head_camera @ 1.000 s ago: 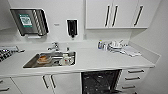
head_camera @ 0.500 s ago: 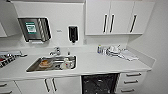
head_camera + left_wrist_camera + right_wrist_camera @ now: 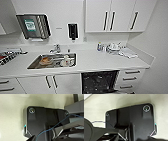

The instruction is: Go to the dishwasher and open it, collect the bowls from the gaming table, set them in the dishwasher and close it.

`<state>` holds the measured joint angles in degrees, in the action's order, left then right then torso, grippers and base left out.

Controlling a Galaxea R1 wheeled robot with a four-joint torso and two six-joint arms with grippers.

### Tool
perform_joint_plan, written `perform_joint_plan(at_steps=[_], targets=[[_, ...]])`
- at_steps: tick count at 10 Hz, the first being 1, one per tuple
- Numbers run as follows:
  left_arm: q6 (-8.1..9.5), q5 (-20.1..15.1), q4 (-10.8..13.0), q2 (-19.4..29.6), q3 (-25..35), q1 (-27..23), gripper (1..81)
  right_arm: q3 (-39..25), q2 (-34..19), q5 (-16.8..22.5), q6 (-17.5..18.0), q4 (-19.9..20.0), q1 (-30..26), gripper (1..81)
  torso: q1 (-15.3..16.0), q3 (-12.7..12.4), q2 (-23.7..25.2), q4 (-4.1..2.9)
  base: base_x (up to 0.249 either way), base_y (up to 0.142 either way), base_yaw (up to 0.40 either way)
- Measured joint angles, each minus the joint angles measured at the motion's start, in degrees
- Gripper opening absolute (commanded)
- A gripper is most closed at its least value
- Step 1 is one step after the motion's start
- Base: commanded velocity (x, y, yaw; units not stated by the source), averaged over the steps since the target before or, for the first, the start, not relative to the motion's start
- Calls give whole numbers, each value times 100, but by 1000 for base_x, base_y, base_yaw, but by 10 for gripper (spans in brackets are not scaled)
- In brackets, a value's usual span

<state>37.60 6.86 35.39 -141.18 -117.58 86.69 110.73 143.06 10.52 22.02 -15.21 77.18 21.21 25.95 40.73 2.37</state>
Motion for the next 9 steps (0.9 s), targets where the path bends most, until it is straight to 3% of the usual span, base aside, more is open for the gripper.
perform_joint_plan(at_steps=[2, 7, 9], targets=[[-2, 0, 0, -319, -360, 2, 811, 477, 308, 4, -107, -2, 146, 811, -232, -105, -367, 0, 0, 0, 0], [-2, -33, 0, -772, -990, 162, 811, 950, 689, -9, -293, -18, 358, 811, -861, -898, -1316, 0, 0, 0, 0], [-2, -41, 5, -937, -1119, 195, 811, 1198, 820, 0, -300, -27, 396, 811, -1115, -984, -1701, 0, 0, 0, 0]])
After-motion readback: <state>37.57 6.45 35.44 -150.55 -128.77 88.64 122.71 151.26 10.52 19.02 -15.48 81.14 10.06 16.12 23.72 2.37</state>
